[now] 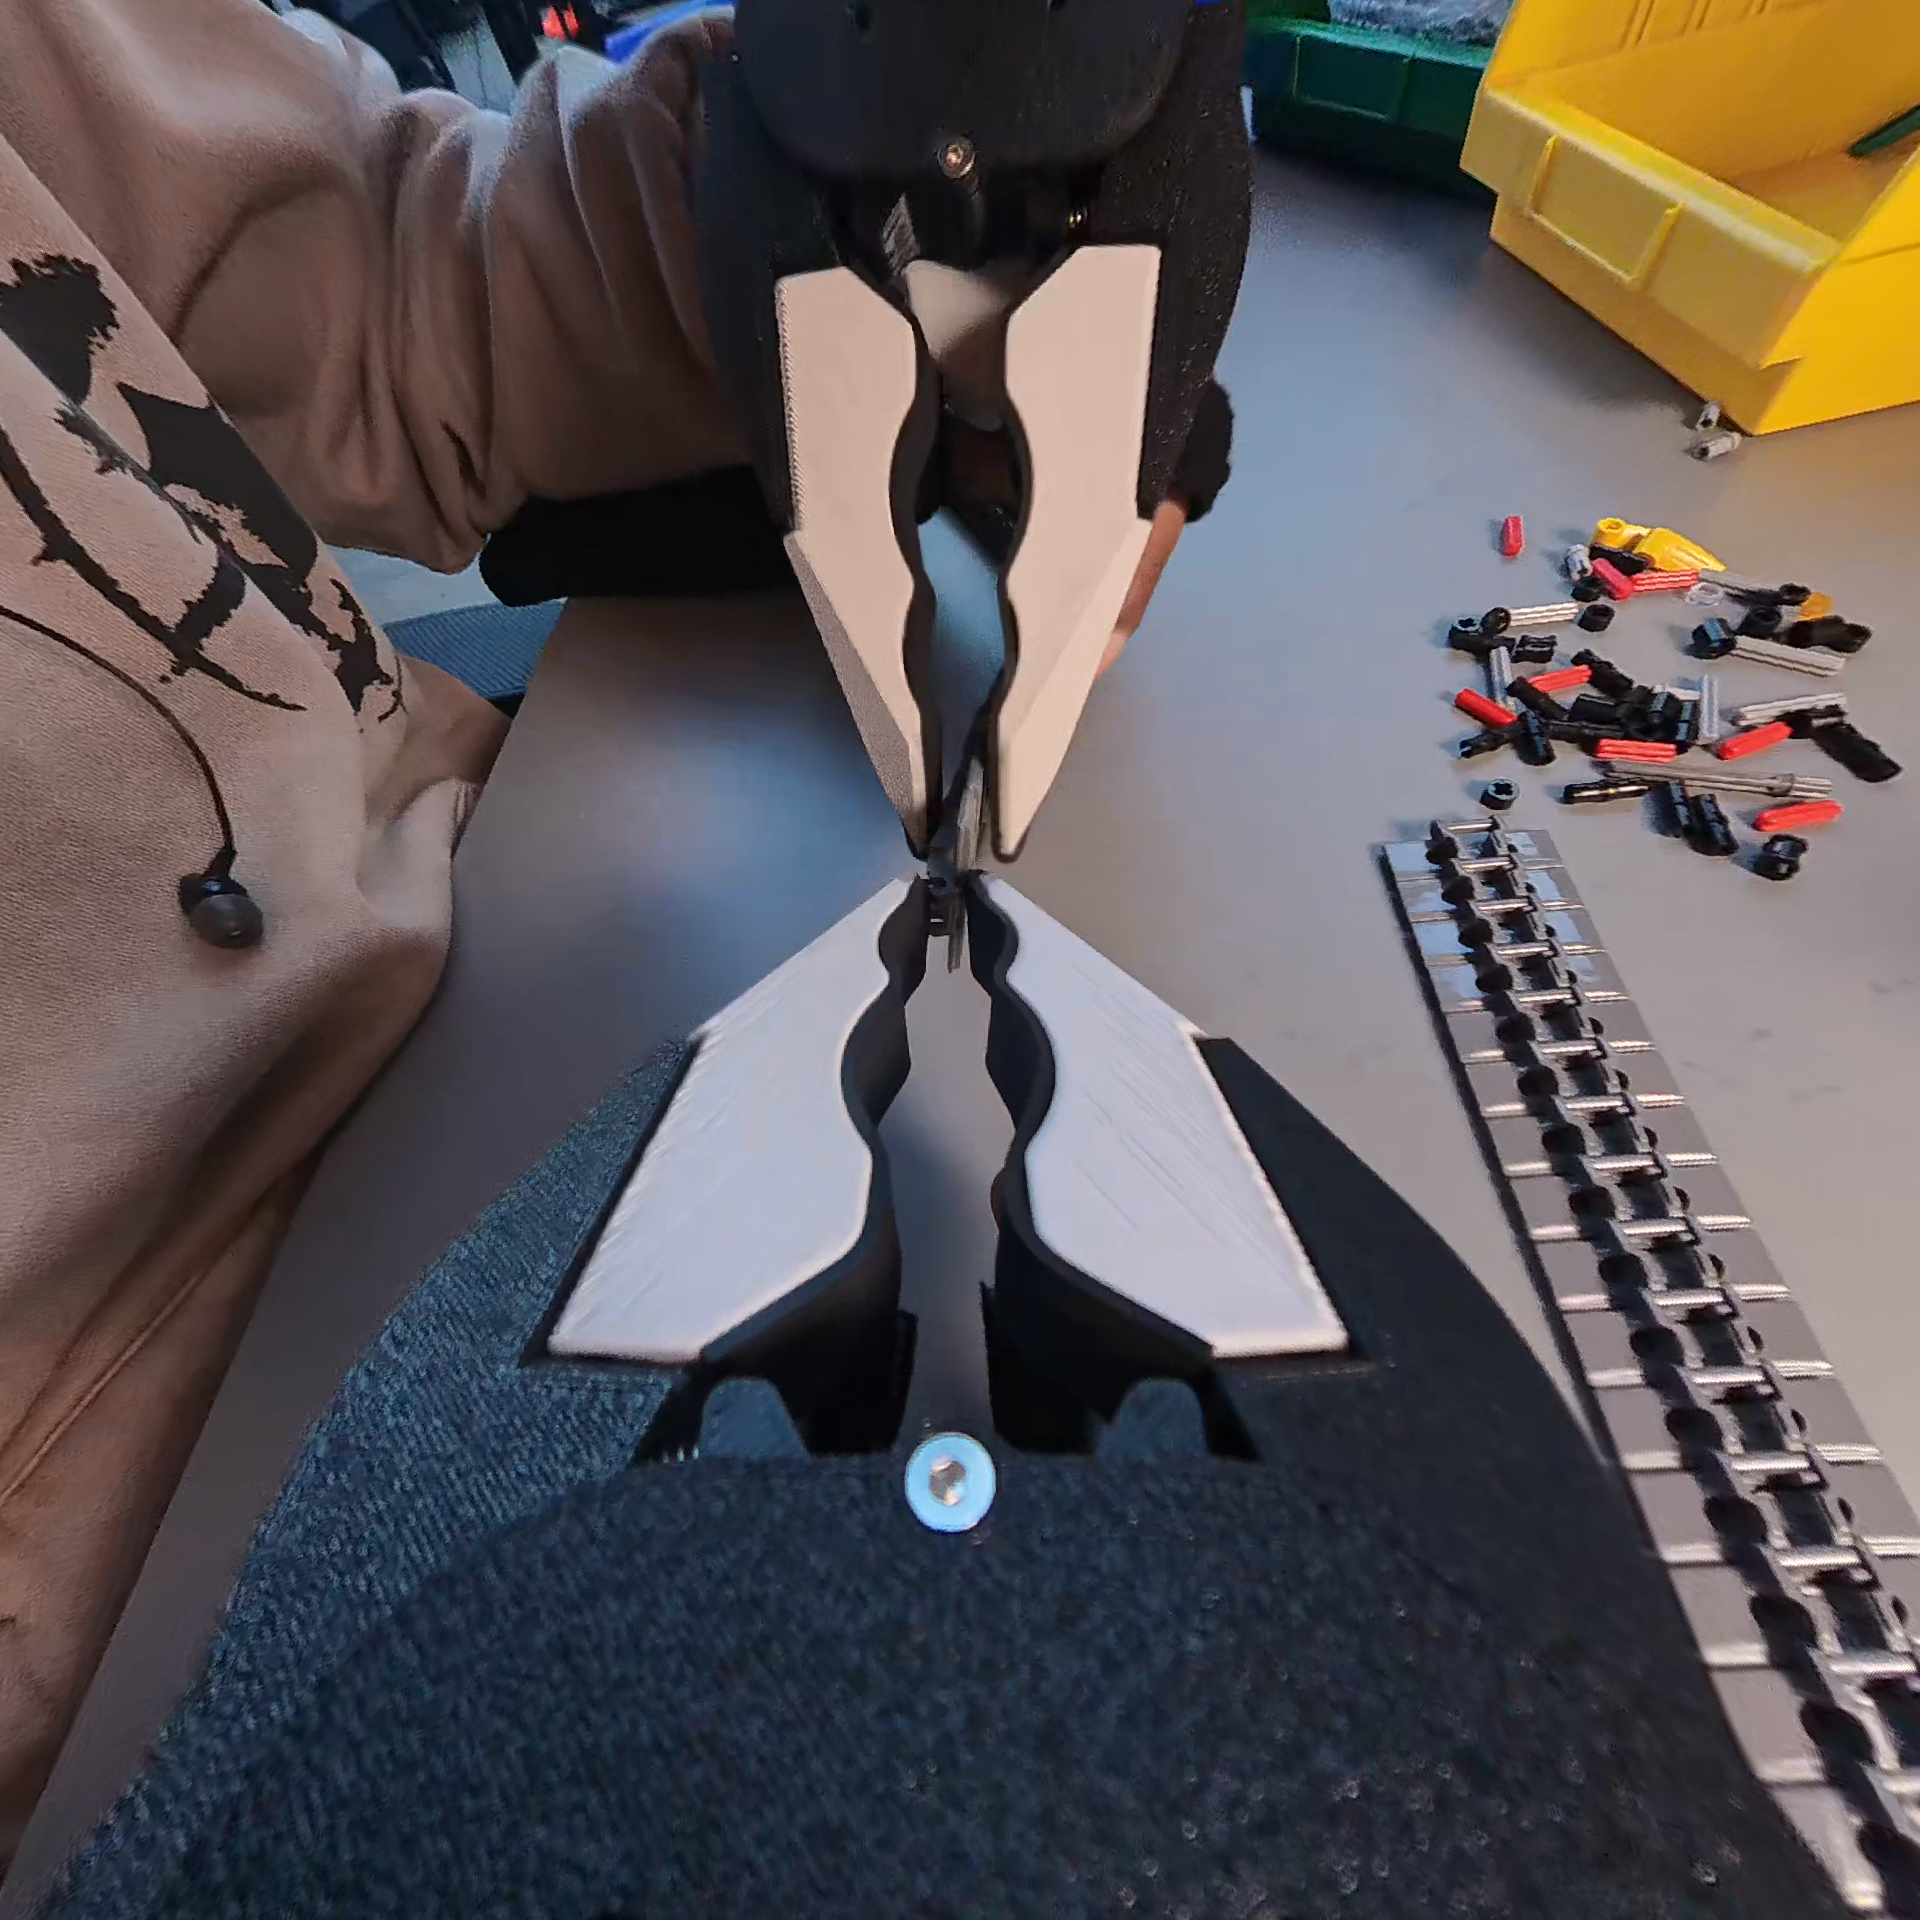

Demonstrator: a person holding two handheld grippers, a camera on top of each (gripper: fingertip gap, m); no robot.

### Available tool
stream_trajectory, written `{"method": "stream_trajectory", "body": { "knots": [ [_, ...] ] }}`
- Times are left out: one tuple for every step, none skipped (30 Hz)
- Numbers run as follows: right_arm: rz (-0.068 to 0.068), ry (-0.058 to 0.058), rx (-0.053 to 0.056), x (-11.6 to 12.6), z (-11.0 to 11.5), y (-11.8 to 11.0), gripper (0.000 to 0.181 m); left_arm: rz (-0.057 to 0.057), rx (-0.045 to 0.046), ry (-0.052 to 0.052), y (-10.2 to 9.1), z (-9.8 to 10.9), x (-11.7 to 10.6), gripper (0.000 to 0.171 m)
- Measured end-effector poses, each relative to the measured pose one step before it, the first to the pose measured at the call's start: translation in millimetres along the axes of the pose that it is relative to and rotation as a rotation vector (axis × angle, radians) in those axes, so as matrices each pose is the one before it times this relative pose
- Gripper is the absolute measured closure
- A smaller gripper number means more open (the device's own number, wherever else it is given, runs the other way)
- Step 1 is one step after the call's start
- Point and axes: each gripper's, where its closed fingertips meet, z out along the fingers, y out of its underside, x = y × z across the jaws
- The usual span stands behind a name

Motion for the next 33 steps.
{"method": "stream_trajectory", "body": {
  "knots": [
    [-0.0076, 0.0112, -0.0046, 1.98, -0.97, 1.39, 0.176, -0.0127, 0.00783, -0.0012, -0.51, 1.26, -0.44, 0.164],
    [0.0023, -0.0033, 0.0016, 0.15, -0.72, 0.26, 0.176, -0.0148, 0.00802, 0.0052, -0.67, 0.6, 0.22, 0.164],
    [0.003, -0.0098, 0.0016, -0.89, -0.33, 0.31, 0.176, -0.0165, 0.00568, 0.0078, -0.32, 0.36, 0.58, 0.164],
    [-0.0033, 0.0002, 0.0008, -0.12, 0.19, 0.11, 0.175, -0.0208, 0.002, 0.002, 0.18, 0.38, -0.84, 0.164],
    [-0.01, 0.0065, -0.0017, 0.15, 0.83, 0.37, 0.174, -0.0223, 0.00076, 0.0086, 0.31, 0.46, -0.32, 0.164],
    [-0.011, 0.0007, -0.0063, -0.99, 1.17, 0.64, 0.174, -0.0198, 0.00072, 0.0164, 0.7, 0.71, 0.79, 0.164],
    [-0.0121, -0.0011, -0.0082, -1.31, 0.9, 0.96, 0.174, -0.0187, 0.00162, 0.0152, 0.62, 0.56, 0.9, 0.164],
    [-0.0109, 0.0094, -0.0051, 0.59, 0.49, 0.6, 0.174, -0.024, 0.00266, 0.0082, -0.01, 0.45, -0.34, 0.164],
    [-0.009, 0.0155, -0.0017, 1.78, 0.3, 0.35, 0.175, -0.0291, 0.00394, 0.0121, -0.67, 0.34, 0.14, 0.164],
    [-0.0034, 0.0069, 0.003, 0.47, 0.49, -0.6, 0.175, -0.0294, 0.00711, 0.0137, -1.41, 0.61, 0.47, 0.164],
    [-0.0005, 0.0074, 0.0016, 0.43, 0.97, -0.81, 0.174, -0.0272, 0.00428, 0.0134, -1.13, 1.08, 0.76, 0.164],
    [-0.0048, 0.004, -0.0124, -0.28, 0.9, 0.74, 0.174, -0.0183, -0.00678, 0.0004, 0.78, 0.98, -0.95, 0.165],
    [-0.0206, 0.0166, -0.0208, 1.3, 0.78, 2.02, 0.175, -0.0126, -0.00504, -0.0068, 0.89, 0.56, -2.24, 0.165],
    [-0.0303, 0.0278, -0.0138, 2.37, 0.45, 1.01, 0.175, -0.0224, 0.00163, -0.0017, 0.23, -0.16, -2.48, 0.165],
    [-0.03, 0.0294, -0.0103, 2.51, 0.45, 0.34, 0.175, -0.0303, 0.00635, 0.0093, -0.19, -0.78, -1.95, 0.165],
    [-0.0194, 0.0232, -0.0072, 1.95, 0.38, -0.58, 0.175, -0.0325, 0.01067, 0.0181, -0.71, -1.33, -1.35, 0.165],
    [-0.0229, 0.0205, 0.001, 1.57, -0.19, -1.54, 0.175, -0.0342, 0.01346, 0.0263, -1.17, -1.63, -0.53, 0.165],
    [-0.0318, 0.0239, 0.0023, 1.43, -0.26, -1.8, 0.175, -0.0347, 0.01565, 0.0287, -1.48, -1.71, -0.89, 0.165],
    [-0.0614, 0.0388, -0.004, 2.21, -0.23, -1.13, 0.175, -0.0357, 0.01557, 0.0276, -1.55, -1.32, -1.57, 0.165],
    [-0.0921, 0.0452, -0.0141, 1.67, 0.19, -0.1, 0.176, -0.03, 0.00796, 0.0268, -0.78, -0.7, -1.18, 0.165],
    [-0.087, 0.0365, -0.0195, 0.37, 0.21, 0.1, 0.176, -0.0156, 0.00027, 0.0178, -0.48, -0.54, -0.29, 0.165],
    [-0.0563, 0.0248, -0.0077, 0.23, -0.38, -1.08, 0.176, -0.0022, -0.00121, 0.0076, -0.77, -0.49, 0.34, 0.165],
    [-0.0392, 0.0217, 0.0011, 0.58, -0.57, -0.69, 0.176, -0.0017, -0.00282, 0.0018, -0.39, 0.08, 0.08, 0.165],
    [-0.0414, 0.0111, -0.003, -1.35, -0.24, 0.31, 0.176, -0.0013, -0.01103, 0.0013, 1.17, 1.29, 0.13, 0.165],
    [-0.0509, 0.0059, -0.0088, -2.73, 0.04, 0.66, 0.176, 0.0027, -0.0131, -0.0037, 1.5, 1.56, 0.1, 0.165],
    [-0.0432, 0.0105, -0.0085, -1.71, 0.21, 0.56, 0.176, 0.0015, -0.00869, -0.0078, 0.96, 0.93, -0.25, 0.165],
    [-0.034, 0.0093, -0.0044, -1.32, 0.2, 0.08, 0.176, 0.0009, -0.00449, -0.0059, 0.6, 0.44, -0.03, 0.165],
    [-0.0279, 0.0066, -0.0047, -0.99, -0.08, -0.51, 0.176, 0.0004, -0.0021, -0.0028, 0.36, 0.13, 0.27, 0.165],
    [-0.0325, 0.0114, -0.006, -0.37, -0.16, -0.92, 0.176, -0.0016, -0.00048, 0.0008, 0.27, -0.32, 0.35, 0.165],
    [-0.0246, 0.0066, -0.0026, -0.91, 0.2, -1.43, 0.176, 0.0006, -0.00235, 0.0034, 0.82, -0.15, 0.82, 0.165],
    [-0.017, 0.0043, -0.0041, -0.74, -0.21, -0.94, 0.176, -0.0016, 0.00136, -0.0005, 0.31, 0.25, 0.4, 0.165],
    [-0.0154, 0.0014, -0.0058, -0.9, -0.2, -0.1, 0.176, 0.0015, -0.00295, -0.0009, 0.99, 0.68, 0.89, 0.165],
    [0.0099, -0.0154, 0.009, -2.23, -0.71, -1.76, 0.176, 0.0079, -0.00594, 0.004, 1.43, 0.79, 1.96, 0.165]
  ]
}}
